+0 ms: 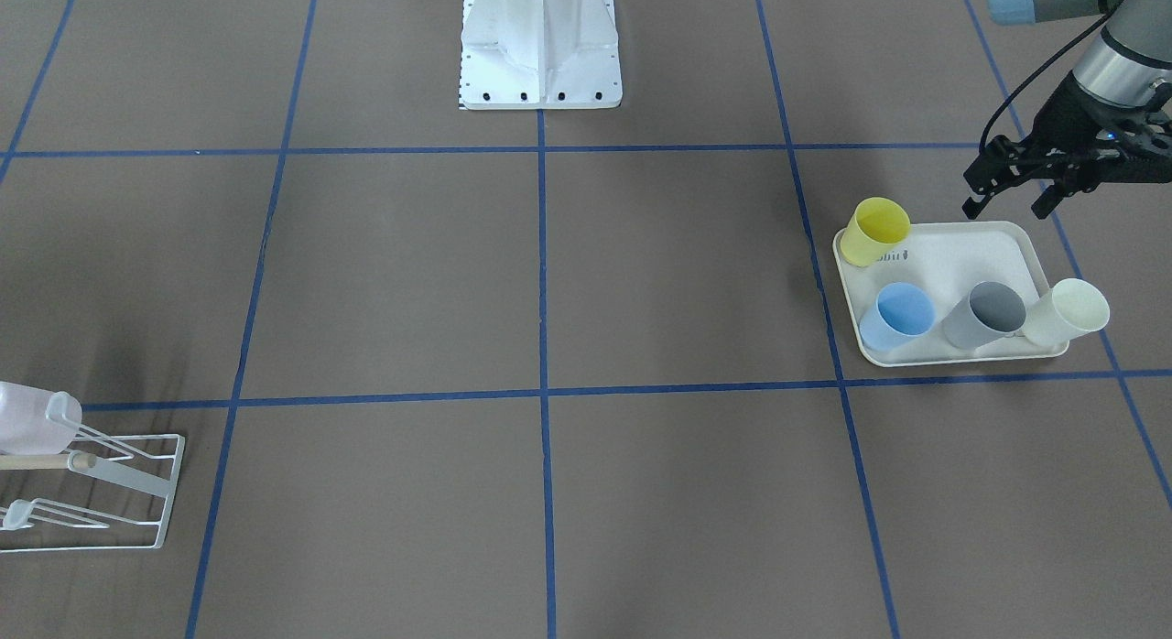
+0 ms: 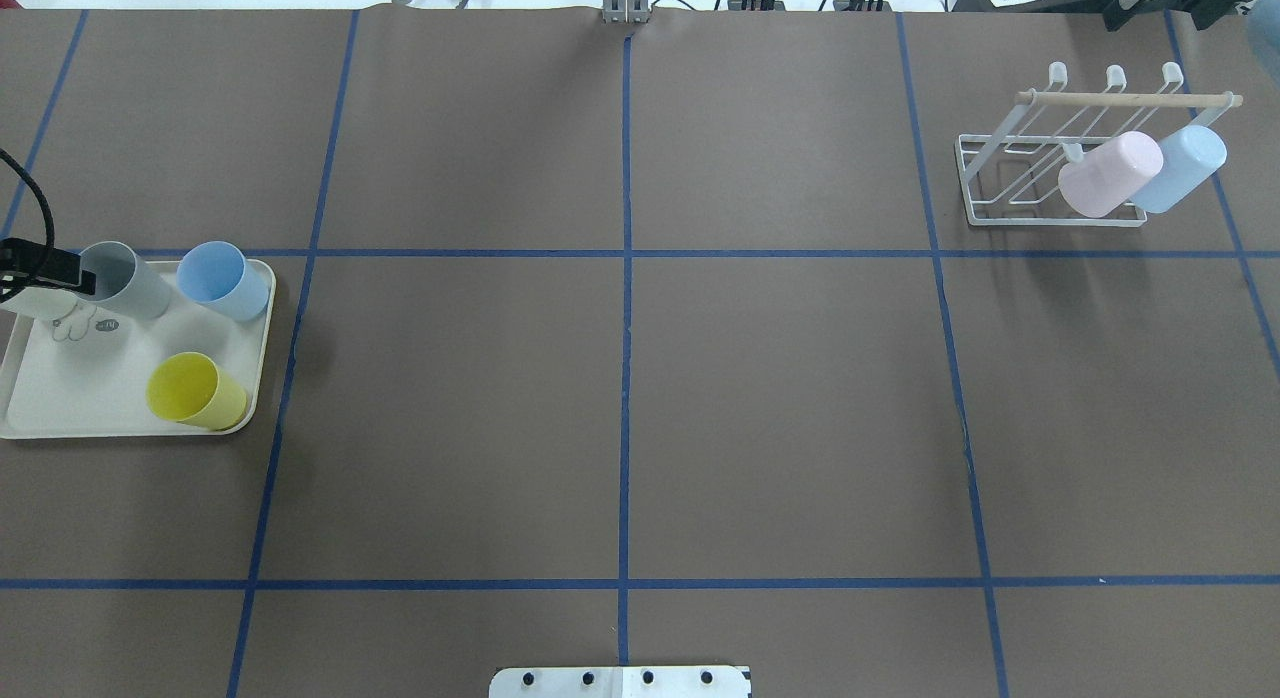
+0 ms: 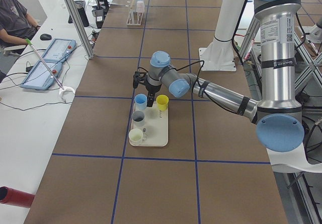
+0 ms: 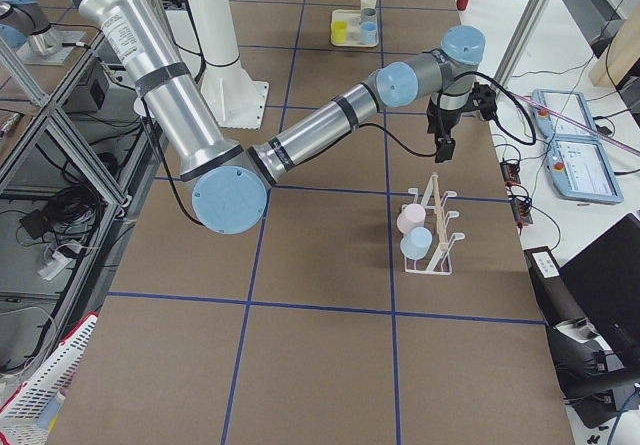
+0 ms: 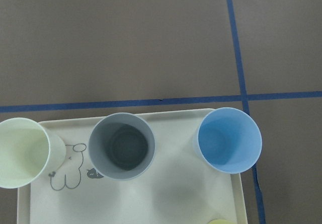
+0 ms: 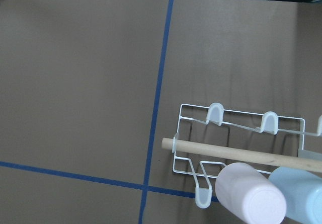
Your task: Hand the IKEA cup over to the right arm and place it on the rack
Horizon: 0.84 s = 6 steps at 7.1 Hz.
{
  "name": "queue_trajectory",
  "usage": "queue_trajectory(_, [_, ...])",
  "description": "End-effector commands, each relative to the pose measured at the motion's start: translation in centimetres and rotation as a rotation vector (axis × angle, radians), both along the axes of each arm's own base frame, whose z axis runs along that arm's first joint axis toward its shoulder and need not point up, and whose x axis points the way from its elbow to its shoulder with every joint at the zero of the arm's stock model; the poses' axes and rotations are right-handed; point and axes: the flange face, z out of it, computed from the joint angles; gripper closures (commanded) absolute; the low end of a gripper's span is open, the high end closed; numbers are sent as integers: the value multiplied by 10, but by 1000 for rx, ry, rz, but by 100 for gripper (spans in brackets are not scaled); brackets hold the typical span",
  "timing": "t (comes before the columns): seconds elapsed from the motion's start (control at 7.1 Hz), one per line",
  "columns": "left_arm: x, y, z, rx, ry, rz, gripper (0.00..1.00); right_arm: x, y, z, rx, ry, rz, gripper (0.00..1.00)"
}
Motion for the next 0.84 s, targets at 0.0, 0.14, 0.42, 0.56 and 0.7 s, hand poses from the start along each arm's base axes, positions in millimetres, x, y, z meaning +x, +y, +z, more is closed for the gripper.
queue_trajectory(0.0, [40,14,-2,-103,26,-17,0,-22,20,-29,-29,-25,26,1])
queue_trajectory(0.14, [53,21,-2,-103,36,-25,0,-24,24,-33,-34,-31,32,1])
queue_trajectory(0.42, [61,33,11,-107,11,-11,0,-33,28,-38,-44,-37,32,1])
queue_trajectory(0.56, [66,40,16,-104,16,6,0,-38,32,-42,-45,-41,30,1])
queue_trajectory(0.7, [72,44,25,-104,-2,9,0,-37,32,-42,-46,-40,33,1])
